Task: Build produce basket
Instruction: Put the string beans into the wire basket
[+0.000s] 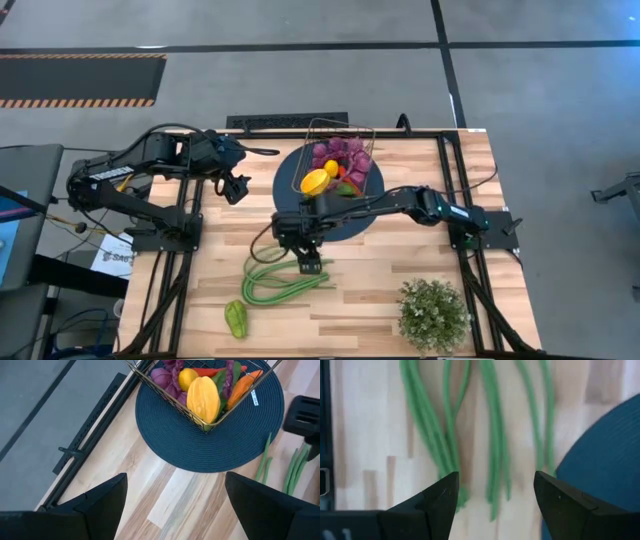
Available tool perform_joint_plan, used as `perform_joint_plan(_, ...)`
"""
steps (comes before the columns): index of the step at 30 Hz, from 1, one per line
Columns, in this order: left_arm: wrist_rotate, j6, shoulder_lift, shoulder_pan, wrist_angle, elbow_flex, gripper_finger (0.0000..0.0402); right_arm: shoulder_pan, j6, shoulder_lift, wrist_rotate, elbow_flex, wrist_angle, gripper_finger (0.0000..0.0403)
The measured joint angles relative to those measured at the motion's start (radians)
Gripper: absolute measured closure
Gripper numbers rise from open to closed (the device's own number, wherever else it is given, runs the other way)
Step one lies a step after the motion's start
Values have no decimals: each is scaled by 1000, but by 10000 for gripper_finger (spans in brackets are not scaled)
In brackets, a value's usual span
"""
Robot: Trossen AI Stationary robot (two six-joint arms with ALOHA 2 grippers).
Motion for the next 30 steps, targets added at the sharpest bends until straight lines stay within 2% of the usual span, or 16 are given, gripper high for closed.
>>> perform_joint_plan(4, 0, -1, 0, 0, 0, 0, 79, 35, 36, 0, 6, 0, -47, 127)
perform_joint_plan(17, 0, -6, 0, 0, 0, 0, 79, 144, 168, 0, 121, 0, -100, 127)
perform_joint_plan(30, 5, -34, 0, 0, -1, 0, 79, 263, 209, 1, 379, -1, -95, 127)
